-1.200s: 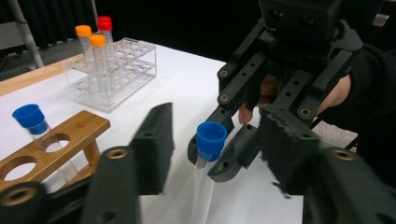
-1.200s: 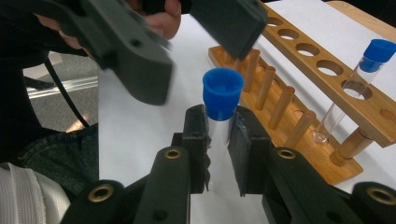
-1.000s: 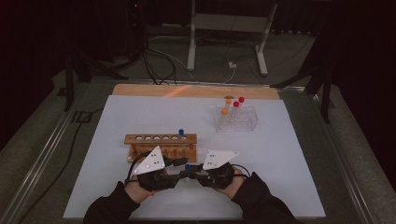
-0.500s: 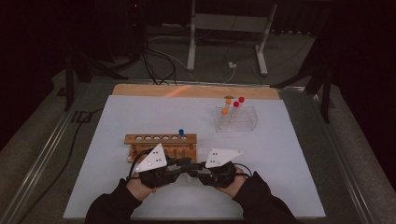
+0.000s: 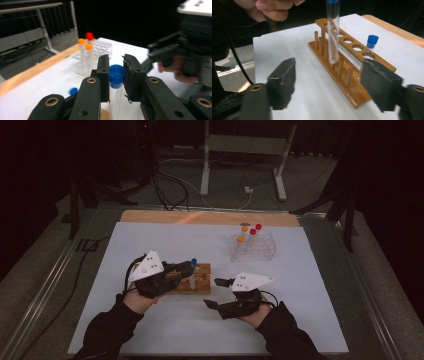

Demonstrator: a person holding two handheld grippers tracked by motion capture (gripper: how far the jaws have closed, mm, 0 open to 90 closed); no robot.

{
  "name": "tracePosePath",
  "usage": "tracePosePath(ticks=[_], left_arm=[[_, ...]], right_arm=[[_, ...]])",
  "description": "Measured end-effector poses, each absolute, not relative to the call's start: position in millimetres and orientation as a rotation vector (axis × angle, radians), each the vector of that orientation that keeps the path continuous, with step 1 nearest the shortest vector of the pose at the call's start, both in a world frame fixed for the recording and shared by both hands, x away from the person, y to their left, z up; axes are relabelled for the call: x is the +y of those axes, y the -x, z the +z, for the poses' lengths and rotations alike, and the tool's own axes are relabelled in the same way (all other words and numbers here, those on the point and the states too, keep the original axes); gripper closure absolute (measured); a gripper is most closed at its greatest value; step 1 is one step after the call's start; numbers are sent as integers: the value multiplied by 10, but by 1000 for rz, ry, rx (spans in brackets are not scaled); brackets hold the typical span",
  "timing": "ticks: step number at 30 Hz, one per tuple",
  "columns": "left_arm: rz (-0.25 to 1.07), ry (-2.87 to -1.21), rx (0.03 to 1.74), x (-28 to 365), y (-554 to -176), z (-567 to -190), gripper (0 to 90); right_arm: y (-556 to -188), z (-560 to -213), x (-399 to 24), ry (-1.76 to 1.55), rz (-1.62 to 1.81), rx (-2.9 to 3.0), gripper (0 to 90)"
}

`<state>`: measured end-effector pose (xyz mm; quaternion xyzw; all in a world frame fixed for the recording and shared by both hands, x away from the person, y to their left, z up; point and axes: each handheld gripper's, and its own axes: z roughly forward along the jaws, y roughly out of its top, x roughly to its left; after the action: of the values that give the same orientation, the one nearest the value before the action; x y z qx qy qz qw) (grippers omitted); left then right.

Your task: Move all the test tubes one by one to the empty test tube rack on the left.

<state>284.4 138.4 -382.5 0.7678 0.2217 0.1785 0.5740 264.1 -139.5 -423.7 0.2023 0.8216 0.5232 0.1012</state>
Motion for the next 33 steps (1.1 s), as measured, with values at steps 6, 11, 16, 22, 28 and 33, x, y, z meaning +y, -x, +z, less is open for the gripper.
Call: tracePosePath(ticks=[6, 11, 16, 22, 28, 33], left_arm=[[444, -1766, 558, 1457, -3017, -3804, 773], [480, -1768, 579, 1497, -3138, -3816, 773], [493, -1762, 618, 1504, -3280, -3902, 773], [482, -1787, 648, 1476, -3375, -4021, 773], [474, -1806, 673, 1467, -3400, -4116, 772], [442, -1800, 679, 1479, -3399, -4199, 772]], right_arm=[[-2644, -4189, -1448, -629, 1602, 2387, 54], [-2666, -4183, -1488, -658, 1628, 2382, 18], [-2673, -4169, -1528, -681, 1645, 2352, 18], [-2681, -4174, -1546, -673, 1627, 2351, 18], [-2687, -4187, -1563, -671, 1635, 2345, 19], [-2687, -4196, -1569, -669, 1637, 2342, 19]])
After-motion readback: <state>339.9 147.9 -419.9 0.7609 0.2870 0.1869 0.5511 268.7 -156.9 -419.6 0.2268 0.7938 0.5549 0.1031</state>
